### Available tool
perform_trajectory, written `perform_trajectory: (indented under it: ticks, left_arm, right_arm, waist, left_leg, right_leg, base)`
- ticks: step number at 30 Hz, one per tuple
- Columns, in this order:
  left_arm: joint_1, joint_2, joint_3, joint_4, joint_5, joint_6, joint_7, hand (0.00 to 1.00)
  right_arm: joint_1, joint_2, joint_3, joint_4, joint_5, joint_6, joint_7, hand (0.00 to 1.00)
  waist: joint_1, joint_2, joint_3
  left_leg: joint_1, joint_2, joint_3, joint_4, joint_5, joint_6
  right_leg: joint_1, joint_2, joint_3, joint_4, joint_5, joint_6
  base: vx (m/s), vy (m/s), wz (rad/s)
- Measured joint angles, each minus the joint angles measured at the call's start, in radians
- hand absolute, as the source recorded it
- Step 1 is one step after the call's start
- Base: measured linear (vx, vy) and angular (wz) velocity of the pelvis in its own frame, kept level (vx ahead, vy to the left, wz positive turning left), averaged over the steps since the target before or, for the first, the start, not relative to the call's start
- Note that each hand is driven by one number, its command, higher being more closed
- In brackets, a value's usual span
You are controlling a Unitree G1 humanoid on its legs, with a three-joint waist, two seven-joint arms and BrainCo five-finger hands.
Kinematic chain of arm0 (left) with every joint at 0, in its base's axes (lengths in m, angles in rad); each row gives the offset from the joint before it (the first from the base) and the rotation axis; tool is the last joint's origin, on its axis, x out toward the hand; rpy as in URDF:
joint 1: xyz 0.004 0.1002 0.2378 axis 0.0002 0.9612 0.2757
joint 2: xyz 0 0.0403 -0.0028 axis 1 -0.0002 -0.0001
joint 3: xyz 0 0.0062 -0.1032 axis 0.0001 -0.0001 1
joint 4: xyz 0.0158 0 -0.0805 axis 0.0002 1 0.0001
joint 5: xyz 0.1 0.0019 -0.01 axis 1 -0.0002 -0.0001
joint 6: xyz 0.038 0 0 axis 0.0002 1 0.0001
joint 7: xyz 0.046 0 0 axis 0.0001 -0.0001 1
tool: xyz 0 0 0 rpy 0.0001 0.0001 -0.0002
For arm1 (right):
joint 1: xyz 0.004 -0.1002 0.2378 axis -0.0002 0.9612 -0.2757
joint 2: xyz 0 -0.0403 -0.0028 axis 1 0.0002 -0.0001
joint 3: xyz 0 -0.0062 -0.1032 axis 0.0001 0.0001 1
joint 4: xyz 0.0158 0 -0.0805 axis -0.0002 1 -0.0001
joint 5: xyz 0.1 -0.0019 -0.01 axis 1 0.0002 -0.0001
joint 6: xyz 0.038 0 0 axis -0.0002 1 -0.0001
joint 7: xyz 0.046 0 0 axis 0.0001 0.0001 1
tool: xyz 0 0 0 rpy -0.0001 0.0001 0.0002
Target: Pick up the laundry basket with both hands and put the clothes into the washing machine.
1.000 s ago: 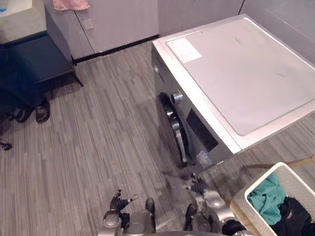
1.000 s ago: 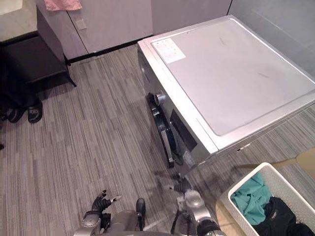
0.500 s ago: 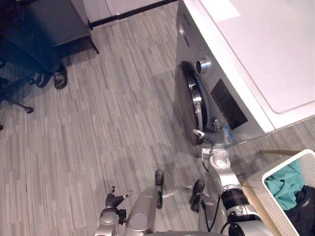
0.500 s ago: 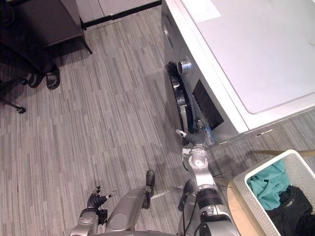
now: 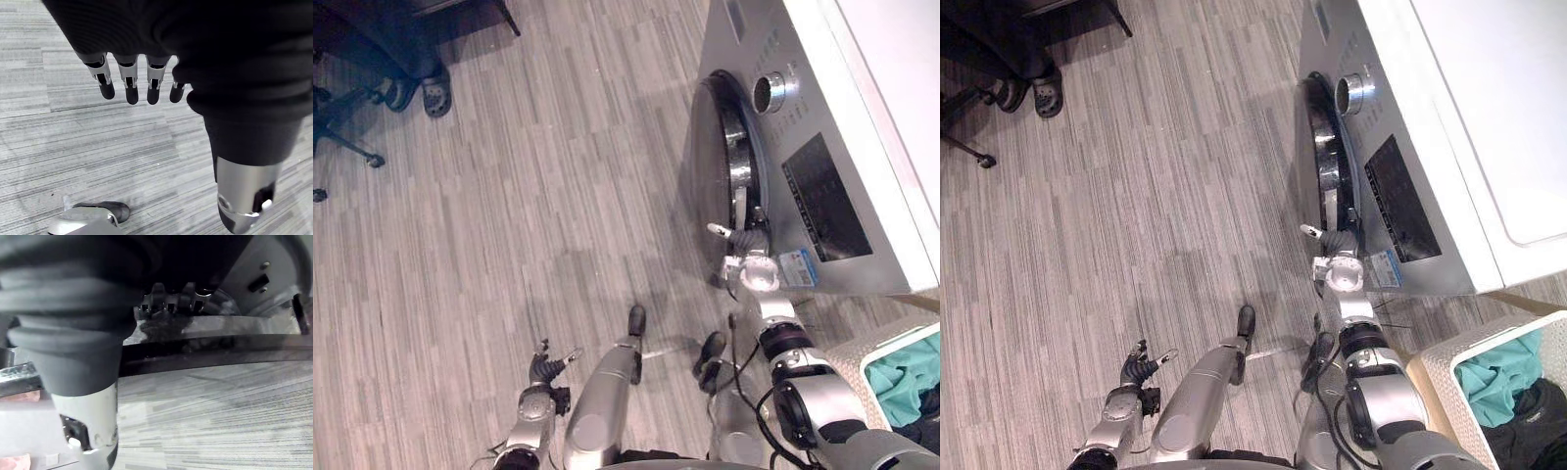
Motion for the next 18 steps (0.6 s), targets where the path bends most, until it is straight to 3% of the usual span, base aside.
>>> perform_trajectory:
  ticks: [3, 5, 6, 7, 8, 9, 10, 11, 12, 13, 14, 15, 16, 18]
  left_arm:
    - [-0.001, -0.001, 0.000, -0.012, -0.031, -0.012, 0.000, 0.00]
    - [-0.002, -0.004, 0.001, -0.026, -0.051, -0.018, 0.001, 0.00]
    - [-0.015, -0.003, 0.000, -0.031, -0.056, -0.019, 0.002, 0.00]
    - [-0.038, -0.014, -0.009, -0.031, -0.063, -0.017, 0.002, 0.00]
    - [-0.035, -0.023, -0.015, -0.027, -0.064, -0.018, 0.002, 0.00]
    - [-0.021, -0.049, -0.017, -0.045, -0.065, -0.018, 0.004, 0.00]
    - [-0.061, -0.052, -0.027, -0.060, -0.069, -0.027, 0.004, 0.00]
    - [-0.077, -0.061, -0.031, -0.067, -0.075, -0.042, 0.007, 0.00]
    - [-0.101, -0.067, -0.039, -0.084, -0.075, -0.054, 0.002, 0.00]
    - [-0.106, -0.072, -0.035, -0.080, -0.076, -0.042, 0.002, 0.00]
    - [-0.087, -0.074, -0.035, -0.093, -0.076, -0.042, 0.003, 0.00]
    - [-0.095, -0.065, -0.042, -0.121, -0.075, -0.044, 0.002, 0.00]
    - [-0.097, -0.067, -0.060, -0.140, -0.075, -0.055, 0.002, 0.00]
    - [-0.084, -0.069, -0.067, -0.164, -0.074, -0.061, -0.004, 0.00]
  right_arm:
    - [-0.061, -0.006, -0.010, 0.009, 0.055, -0.007, -0.015, 0.00]
    - [-0.096, -0.012, -0.027, 0.009, 0.100, -0.010, -0.049, 0.00]
    - [-0.122, -0.009, -0.053, 0.009, 0.133, -0.022, -0.079, 0.00]
    - [-0.144, -0.010, -0.069, -0.005, 0.153, -0.037, -0.093, 0.00]
    - [-0.149, -0.010, -0.069, -0.032, 0.167, -0.037, -0.096, 0.00]
    - [-0.149, 0.002, -0.069, -0.079, 0.182, -0.033, -0.114, 0.00]
    - [-0.154, 0.019, -0.090, -0.117, 0.195, -0.068, -0.171, 0.00]
    - [-0.174, 0.032, -0.098, -0.127, 0.196, -0.095, -0.187, 0.00]
    - [-0.200, 0.049, -0.102, -0.162, 0.207, -0.122, -0.194, 0.00]
    - [-0.234, 0.076, -0.099, -0.176, 0.228, -0.100, -0.185, 0.00]
    - [-0.251, 0.103, -0.096, -0.177, 0.244, -0.095, -0.181, 0.00]
    - [-0.300, 0.124, -0.059, -0.192, 0.245, -0.099, -0.143, 0.00]
    - [-0.371, 0.126, -0.040, -0.183, 0.246, -0.101, -0.137, 0.00]
    - [-0.483, 0.103, 0.016, -0.210, 0.254, -0.110, -0.072, 0.00]
  waist:
    - [0.013, 0.010, 0.005]
    - [0.034, 0.029, 0.013]
    - [0.044, 0.016, 0.010]
    - [0.065, 0.023, 0.014]
    - [0.090, 0.044, 0.021]
    - [0.128, 0.104, 0.021]
    - [0.131, 0.080, 0.027]
    - [0.126, 0.104, 0.036]
    - [0.134, 0.103, 0.043]
    - [0.175, 0.118, 0.047]
    - [0.195, 0.131, 0.039]
    - [0.201, 0.116, 0.049]
    - [0.201, 0.119, 0.047]
    - [0.218, 0.121, 0.046]
  left_leg:
    - [-0.053, -0.003, -0.042, -0.023, 0.009, -0.015]
    - [-0.053, -0.003, -0.076, -0.096, 0.024, -0.044]
    - [-0.059, -0.020, -0.097, -0.117, 0.021, -0.094]
    - [-0.142, -0.053, -0.131, 0.118, 0.013, -0.053]
    - [-0.164, -0.046, -0.129, 0.215, -0.020, -0.041]
    - [-0.122, -0.022, -0.145, 0.195, -0.127, -0.015]
    - [-0.149, -0.082, -0.155, 0.149, -0.101, -0.068]
    - [-0.149, -0.084, -0.189, 0.087, -0.096, -0.079]
    - [-0.182, -0.091, -0.187, 0.141, -0.082, -0.062]
    - [-0.172, -0.082, -0.164, 0.193, -0.103, -0.041]
    - [-0.132, -0.068, -0.170, 0.149, -0.106, -0.037]
    - [-0.132, -0.085, -0.176, 0.098, -0.104, -0.034]
    - [-0.131, -0.078, -0.183, 0.036, -0.094, -0.053]
    - [-0.135, -0.050, -0.181, -0.014, -0.075, -0.067]
  right_leg:
    - [-0.047, 0.002, -0.030, -0.003, 0.000, 0.000]
    - [-0.058, 0.006, -0.058, 0.004, -0.009, 0.011]
    - [-0.064, -0.003, -0.078, -0.045, -0.016, 0.010]
    - [-0.090, -0.021, -0.112, -0.057, -0.014, 0.013]
    - [-0.105, -0.014, -0.116, -0.018, -0.022, 0.039]
    - [-0.135, -0.039, -0.096, 0.230, -0.062, 0.049]
    - [-0.122, -0.087, -0.065, 0.231, -0.163, 0.023]
    - [-0.118, -0.085, -0.106, 0.191, -0.162, 0.022]
    - [-0.119, -0.108, -0.194, 0.116, -0.133, 0.039]
    - [-0.119, -0.122, -0.247, 0.145, -0.128, 0.094]
    - [-0.123, -0.121, -0.259, 0.188, -0.130, 0.105]
    - [-0.139, -0.174, -0.282, 0.242, -0.140, 0.077]
    - [-0.144, -0.191, -0.308, 0.225, -0.152, 0.044]
    - [-0.154, -0.190, -0.359, 0.207, -0.153, 0.012]
  base:
    - [-0.19, -0.027, 0.02]
    - [-0.18, -0.085, 0.24]
    - [-0.16, -0.062, 0.39]
    - [-0.16, -0.049, 0.03]
    - [-0.15, 0.037, -0.71]
    - [-0.16, -0.024, -0.19]
    - [-0.17, -0.035, 0.25]
    - [-0.12, -0.062, 0.98]
    - [-0.03, -0.023, 0.30]
    - [0.00, 0.000, 0.00]
    - [-0.03, 0.028, 0.14]
    - [-0.12, -0.071, 0.86]
    - [-0.15, -0.167, 1.60]
    - [-0.04, -0.206, 1.24]
